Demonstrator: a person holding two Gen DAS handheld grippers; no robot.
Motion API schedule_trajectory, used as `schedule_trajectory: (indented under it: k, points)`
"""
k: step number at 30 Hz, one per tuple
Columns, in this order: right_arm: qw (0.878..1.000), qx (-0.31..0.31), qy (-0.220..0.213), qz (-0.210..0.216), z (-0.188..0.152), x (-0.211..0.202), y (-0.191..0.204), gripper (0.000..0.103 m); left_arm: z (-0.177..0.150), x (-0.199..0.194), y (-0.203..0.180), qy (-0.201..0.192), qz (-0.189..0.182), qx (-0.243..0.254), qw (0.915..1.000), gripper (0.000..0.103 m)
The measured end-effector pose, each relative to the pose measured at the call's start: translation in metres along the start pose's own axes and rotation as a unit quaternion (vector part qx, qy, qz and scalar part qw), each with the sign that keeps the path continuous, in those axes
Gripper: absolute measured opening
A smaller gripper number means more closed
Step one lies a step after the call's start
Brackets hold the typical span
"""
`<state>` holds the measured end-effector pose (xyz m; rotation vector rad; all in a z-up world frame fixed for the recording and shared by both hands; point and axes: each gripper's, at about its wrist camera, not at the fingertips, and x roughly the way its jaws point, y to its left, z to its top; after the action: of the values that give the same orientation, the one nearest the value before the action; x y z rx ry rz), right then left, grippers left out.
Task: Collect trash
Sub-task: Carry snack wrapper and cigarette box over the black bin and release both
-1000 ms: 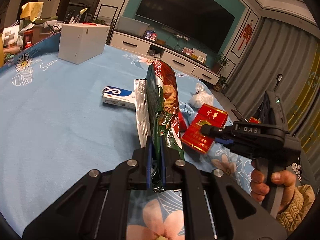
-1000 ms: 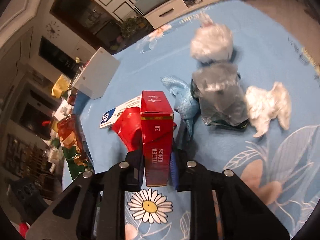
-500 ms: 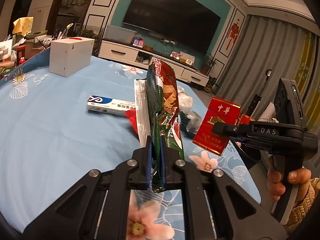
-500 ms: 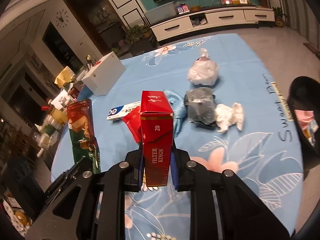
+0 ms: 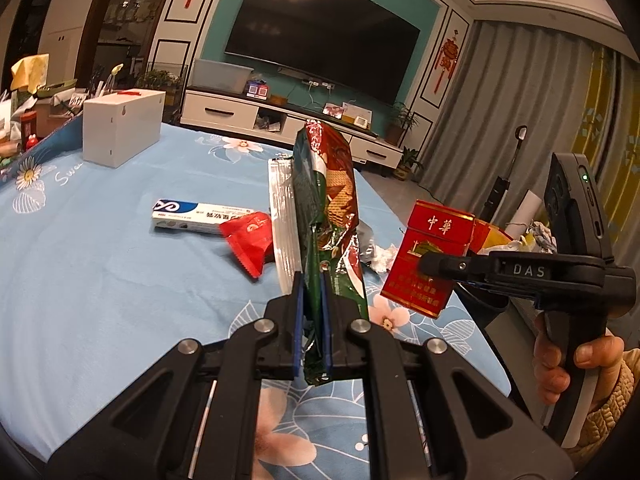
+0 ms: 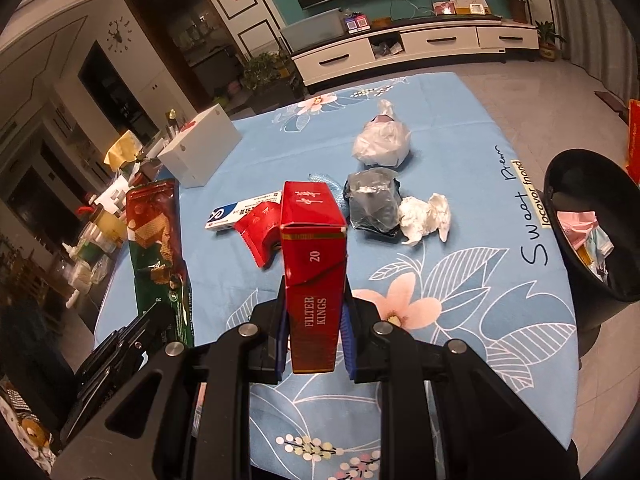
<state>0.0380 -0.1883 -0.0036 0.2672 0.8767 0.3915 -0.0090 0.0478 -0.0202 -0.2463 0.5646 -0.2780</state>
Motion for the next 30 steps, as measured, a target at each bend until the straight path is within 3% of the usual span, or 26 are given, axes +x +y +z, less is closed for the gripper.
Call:
schedule_trajectory:
  k: [24, 30]
  points:
    - [0.991, 0.112, -0.071, -0.031, 0.004, -0.049, -0.116, 0.023, 0.025, 0.06, -0.099, 0.03, -0.045, 0.1, 0.9935, 0.009]
    - [0.985, 0.143, -0.093, -0.037, 0.0, -0.067, -0.152, 0.023, 0.026, 0.082, -0.132, 0.053, -0.077, 0.114, 0.9891, 0.009]
